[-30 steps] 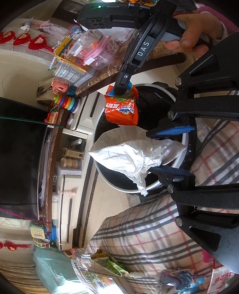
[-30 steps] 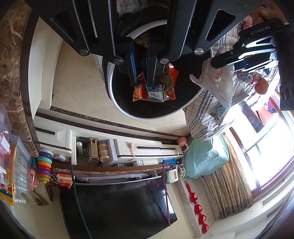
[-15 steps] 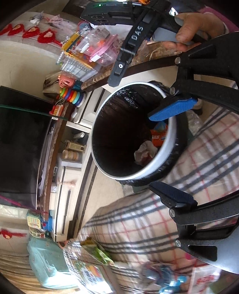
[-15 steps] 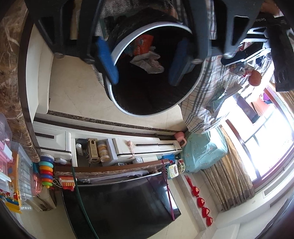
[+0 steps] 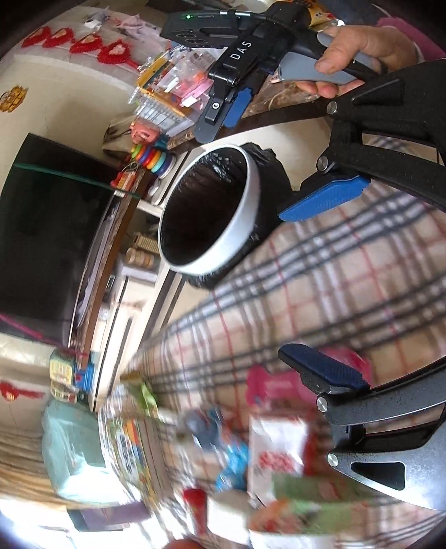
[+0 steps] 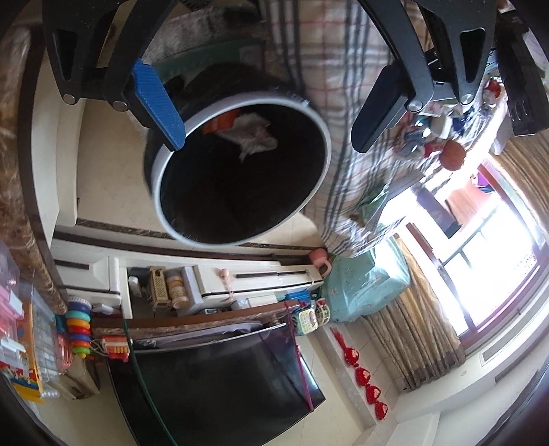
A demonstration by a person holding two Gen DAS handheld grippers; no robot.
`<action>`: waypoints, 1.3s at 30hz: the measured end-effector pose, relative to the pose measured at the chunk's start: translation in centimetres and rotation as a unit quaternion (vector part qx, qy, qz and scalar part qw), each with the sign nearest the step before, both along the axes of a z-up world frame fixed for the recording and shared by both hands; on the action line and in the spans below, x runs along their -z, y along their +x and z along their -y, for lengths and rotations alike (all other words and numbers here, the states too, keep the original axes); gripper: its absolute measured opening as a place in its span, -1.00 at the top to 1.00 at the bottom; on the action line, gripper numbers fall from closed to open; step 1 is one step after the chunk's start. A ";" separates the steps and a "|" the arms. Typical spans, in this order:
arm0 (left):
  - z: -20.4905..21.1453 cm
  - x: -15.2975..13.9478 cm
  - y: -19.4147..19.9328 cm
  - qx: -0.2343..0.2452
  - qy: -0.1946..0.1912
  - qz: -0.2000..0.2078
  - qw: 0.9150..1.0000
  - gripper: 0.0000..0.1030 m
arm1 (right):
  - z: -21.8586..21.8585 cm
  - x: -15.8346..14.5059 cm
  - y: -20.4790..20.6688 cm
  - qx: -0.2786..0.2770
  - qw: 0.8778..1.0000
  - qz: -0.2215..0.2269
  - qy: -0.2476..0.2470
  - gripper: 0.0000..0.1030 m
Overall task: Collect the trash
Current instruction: 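Move both tools back over the bed toward the carton and pink package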
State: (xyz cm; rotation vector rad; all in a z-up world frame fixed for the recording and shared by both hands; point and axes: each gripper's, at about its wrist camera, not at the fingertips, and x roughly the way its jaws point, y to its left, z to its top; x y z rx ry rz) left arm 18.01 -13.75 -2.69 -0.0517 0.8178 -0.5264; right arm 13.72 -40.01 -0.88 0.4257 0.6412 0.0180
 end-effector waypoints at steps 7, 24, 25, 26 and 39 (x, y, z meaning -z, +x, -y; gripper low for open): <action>-5.0 0.7 -2.0 -0.041 0.001 -0.003 0.999 -0.48 | -3.1 0.4 -1.1 -0.017 1.000 0.005 0.007 -0.92; -14.7 2.3 -4.6 -0.138 -0.004 0.001 0.990 -0.48 | -11.3 1.8 -1.2 -0.096 0.995 -0.012 -0.015 -0.92; -15.1 2.4 -4.6 -0.141 -0.005 0.000 0.990 -0.48 | -11.6 1.8 -1.2 -0.100 0.995 -0.014 -0.015 -0.92; -15.6 2.6 -4.6 -0.145 -0.005 0.000 0.989 -0.48 | -12.0 1.9 -1.2 -0.105 0.994 -0.015 -0.017 -0.92; -17.5 2.8 -3.1 -0.097 0.015 0.017 0.995 -0.48 | -16.4 3.0 -1.1 -0.166 0.985 -0.021 -0.050 -0.90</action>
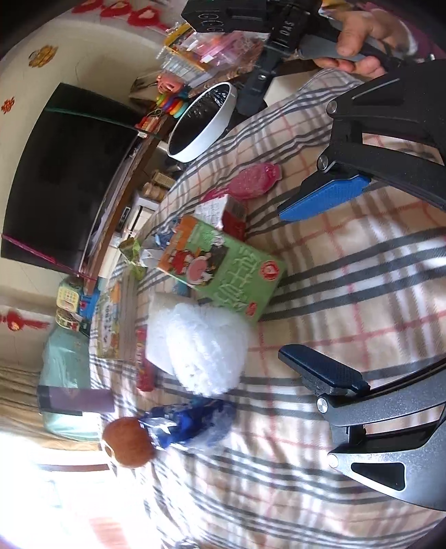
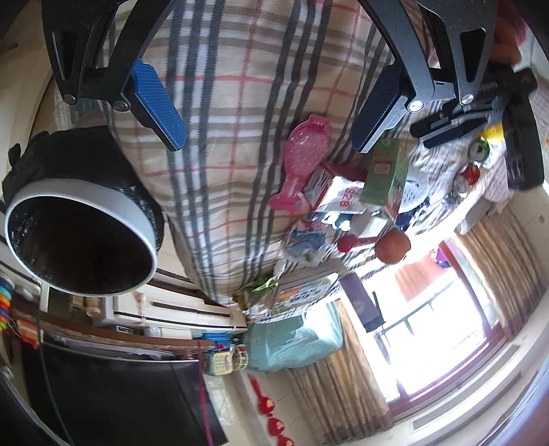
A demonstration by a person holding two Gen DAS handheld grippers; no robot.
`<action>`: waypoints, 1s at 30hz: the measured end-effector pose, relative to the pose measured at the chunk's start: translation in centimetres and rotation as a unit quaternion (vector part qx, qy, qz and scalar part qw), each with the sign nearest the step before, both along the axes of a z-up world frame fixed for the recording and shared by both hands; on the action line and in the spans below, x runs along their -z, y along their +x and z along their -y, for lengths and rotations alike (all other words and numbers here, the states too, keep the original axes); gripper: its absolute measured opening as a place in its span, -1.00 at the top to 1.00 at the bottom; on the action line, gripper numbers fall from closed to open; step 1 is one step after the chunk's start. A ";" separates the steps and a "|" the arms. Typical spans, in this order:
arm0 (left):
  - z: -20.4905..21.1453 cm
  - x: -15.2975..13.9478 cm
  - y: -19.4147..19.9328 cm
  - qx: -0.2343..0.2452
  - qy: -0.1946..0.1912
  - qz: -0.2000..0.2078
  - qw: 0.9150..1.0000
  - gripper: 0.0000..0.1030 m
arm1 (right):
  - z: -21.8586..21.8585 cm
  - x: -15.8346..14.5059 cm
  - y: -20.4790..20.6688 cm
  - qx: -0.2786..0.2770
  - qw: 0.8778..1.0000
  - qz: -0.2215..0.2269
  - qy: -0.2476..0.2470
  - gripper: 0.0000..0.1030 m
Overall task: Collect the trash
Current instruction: 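Move both tools back over the bed toward the carton and pink package, then grasp the green milk carton with the left tool while the right grasps the pink package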
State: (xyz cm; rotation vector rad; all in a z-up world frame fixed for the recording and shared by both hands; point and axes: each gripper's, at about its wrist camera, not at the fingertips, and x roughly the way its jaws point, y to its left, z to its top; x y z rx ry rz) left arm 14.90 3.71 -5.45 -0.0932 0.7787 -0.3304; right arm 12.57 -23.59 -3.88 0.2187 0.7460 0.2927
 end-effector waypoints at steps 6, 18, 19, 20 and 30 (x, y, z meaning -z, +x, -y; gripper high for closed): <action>0.9 0.4 2.1 0.021 0.015 0.003 1.000 -0.48 | -0.8 0.7 0.4 -0.014 1.000 -0.011 -0.004 -0.68; 0.4 1.4 4.6 0.032 -0.002 -0.018 0.999 -0.07 | -2.9 2.4 2.1 -0.053 0.997 -0.049 -0.014 -0.33; 0.2 1.3 4.2 0.030 0.000 -0.018 0.999 -0.06 | -3.2 2.5 2.3 -0.056 0.997 -0.051 -0.016 -0.33; 0.1 1.3 4.0 0.030 0.000 -0.020 0.999 -0.06 | -3.6 2.5 2.5 -0.059 0.997 -0.052 -0.018 -0.33; -0.1 1.7 1.5 0.044 0.007 -0.070 0.997 -0.02 | -5.4 3.4 3.4 -0.068 0.995 -0.037 -0.065 0.07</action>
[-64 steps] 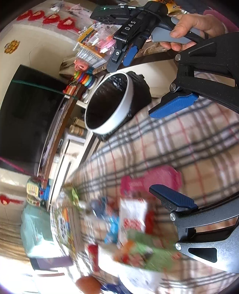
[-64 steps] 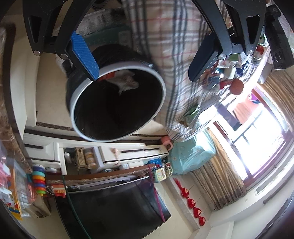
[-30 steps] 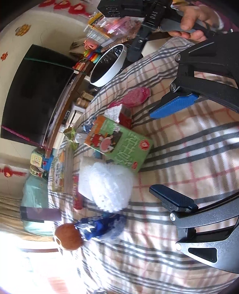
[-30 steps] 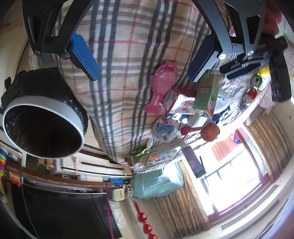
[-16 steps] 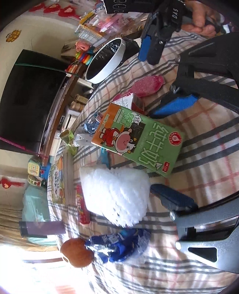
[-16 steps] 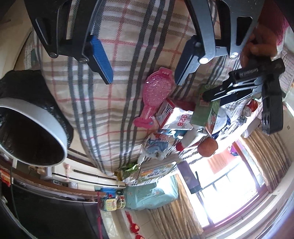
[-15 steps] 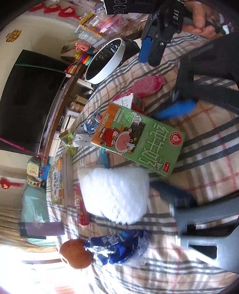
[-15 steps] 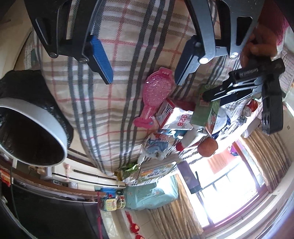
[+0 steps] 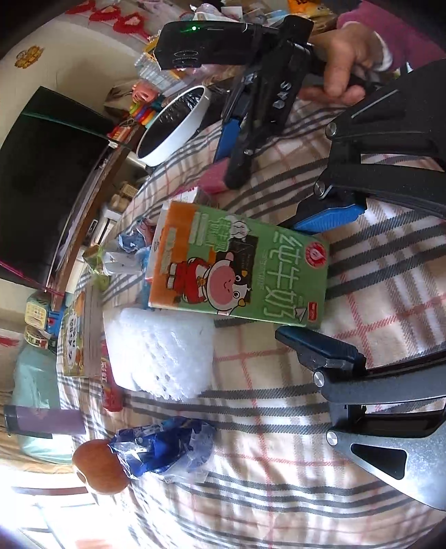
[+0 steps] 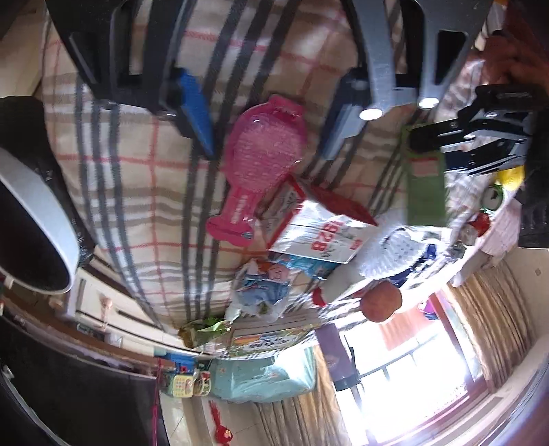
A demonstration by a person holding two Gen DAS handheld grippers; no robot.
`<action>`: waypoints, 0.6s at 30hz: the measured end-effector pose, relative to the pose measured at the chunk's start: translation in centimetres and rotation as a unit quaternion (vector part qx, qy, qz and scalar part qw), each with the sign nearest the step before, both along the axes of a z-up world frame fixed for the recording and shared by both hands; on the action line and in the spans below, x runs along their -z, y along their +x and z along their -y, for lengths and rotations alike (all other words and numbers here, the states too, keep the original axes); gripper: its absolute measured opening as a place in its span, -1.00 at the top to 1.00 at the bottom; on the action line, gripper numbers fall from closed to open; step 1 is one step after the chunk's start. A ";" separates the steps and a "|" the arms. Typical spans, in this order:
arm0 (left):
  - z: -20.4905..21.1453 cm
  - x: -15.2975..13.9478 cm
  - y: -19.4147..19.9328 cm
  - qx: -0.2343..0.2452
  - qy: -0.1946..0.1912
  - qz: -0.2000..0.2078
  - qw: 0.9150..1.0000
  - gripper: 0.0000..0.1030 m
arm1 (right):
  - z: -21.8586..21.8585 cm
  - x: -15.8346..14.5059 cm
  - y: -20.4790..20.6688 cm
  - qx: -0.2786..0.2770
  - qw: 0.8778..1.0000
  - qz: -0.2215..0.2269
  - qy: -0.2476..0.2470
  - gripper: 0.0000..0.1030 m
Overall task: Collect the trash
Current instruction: 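Grasp the green milk carton with the left tool while the right grasps the pink package, then lift the carton and pink package toward the trash bin with both tools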
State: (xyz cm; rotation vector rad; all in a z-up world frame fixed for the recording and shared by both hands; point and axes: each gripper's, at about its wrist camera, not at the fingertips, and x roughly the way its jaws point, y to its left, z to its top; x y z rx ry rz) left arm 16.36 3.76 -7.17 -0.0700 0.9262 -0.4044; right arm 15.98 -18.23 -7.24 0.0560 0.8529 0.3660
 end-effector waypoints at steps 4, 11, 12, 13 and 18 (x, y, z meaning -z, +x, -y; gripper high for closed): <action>0.8 0.2 0.2 -0.010 0.012 0.006 1.000 -0.02 | 1.3 -0.3 -0.6 0.007 1.000 0.000 0.012 0.08; 2.2 0.2 0.8 -0.021 0.023 0.023 0.999 -0.03 | 3.4 -0.7 -1.6 0.026 0.999 0.003 0.022 0.08; 2.2 0.3 0.9 -0.023 0.024 0.023 0.999 -0.03 | 3.6 -0.7 -1.6 0.028 0.999 0.001 0.025 0.08; 2.2 0.3 0.9 -0.026 0.022 0.024 0.999 -0.03 | 3.9 -0.6 -1.5 0.030 0.999 -0.003 0.031 0.07; 1.8 0.2 0.8 -0.031 0.005 0.028 0.999 0.00 | 4.3 -0.5 -1.1 0.036 0.998 -0.009 0.047 -0.07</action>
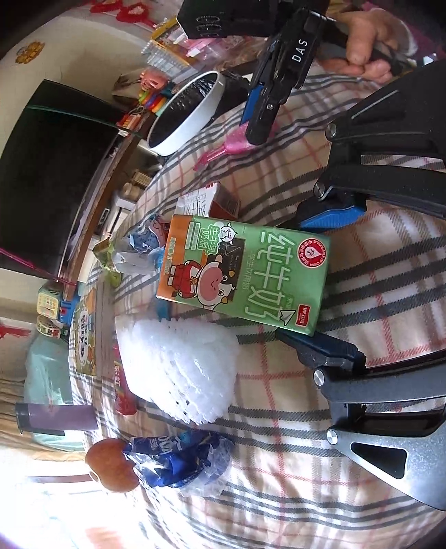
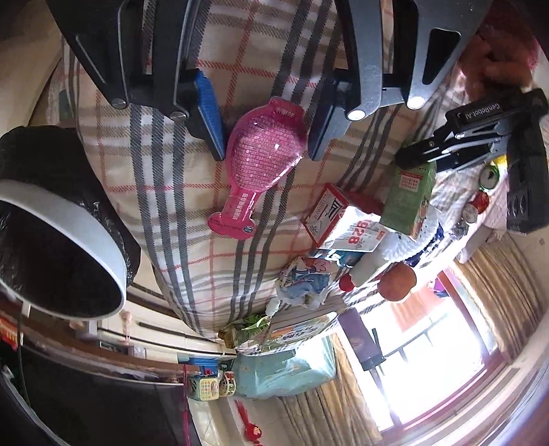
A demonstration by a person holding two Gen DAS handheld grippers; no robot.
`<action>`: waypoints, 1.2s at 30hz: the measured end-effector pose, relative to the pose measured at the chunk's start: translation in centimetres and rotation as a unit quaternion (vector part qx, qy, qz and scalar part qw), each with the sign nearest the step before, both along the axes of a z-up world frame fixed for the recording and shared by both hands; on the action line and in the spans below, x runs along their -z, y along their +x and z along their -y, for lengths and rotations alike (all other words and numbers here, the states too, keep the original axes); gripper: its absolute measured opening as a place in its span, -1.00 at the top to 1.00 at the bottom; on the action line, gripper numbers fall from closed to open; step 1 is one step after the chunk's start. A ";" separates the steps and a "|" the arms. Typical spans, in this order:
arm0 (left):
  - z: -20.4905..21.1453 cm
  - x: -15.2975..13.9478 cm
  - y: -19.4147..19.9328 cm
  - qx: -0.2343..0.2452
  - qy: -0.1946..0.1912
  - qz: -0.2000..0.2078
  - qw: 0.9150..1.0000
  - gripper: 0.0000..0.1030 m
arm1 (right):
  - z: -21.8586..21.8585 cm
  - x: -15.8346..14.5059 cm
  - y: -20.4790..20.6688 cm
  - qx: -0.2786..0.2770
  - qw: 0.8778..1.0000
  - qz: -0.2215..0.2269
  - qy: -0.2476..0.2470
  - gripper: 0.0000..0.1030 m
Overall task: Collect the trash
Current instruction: 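Lift the carton and pink package toward the trash bin with both tools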
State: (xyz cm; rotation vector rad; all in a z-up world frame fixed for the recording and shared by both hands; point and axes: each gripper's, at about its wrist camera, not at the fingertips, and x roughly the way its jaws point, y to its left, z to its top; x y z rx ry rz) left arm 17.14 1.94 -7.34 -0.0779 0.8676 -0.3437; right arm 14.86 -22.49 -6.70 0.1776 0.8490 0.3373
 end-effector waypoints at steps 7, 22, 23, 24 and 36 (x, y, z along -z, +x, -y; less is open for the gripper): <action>0.5 -0.6 -0.9 0.001 -0.017 -0.001 1.000 0.01 | -0.7 0.2 -0.2 -0.008 0.999 0.019 -0.036 0.15; 7.8 -2.6 -0.7 0.080 -0.029 0.006 0.996 0.01 | 7.0 -4.5 -3.3 0.056 0.996 0.070 0.011 0.15; 8.3 -2.6 -0.7 0.085 -0.029 0.006 0.996 0.01 | 7.6 -4.8 -3.3 0.062 0.995 0.073 0.013 0.15; 8.8 -2.7 -0.6 0.090 -0.029 0.006 0.996 0.01 | 8.0 -5.0 -3.4 0.065 0.995 0.076 0.014 0.15; 15.3 -3.8 0.4 0.143 -0.016 0.011 0.990 0.01 | 13.0 -5.0 -4.2 0.118 0.989 0.084 0.029 0.16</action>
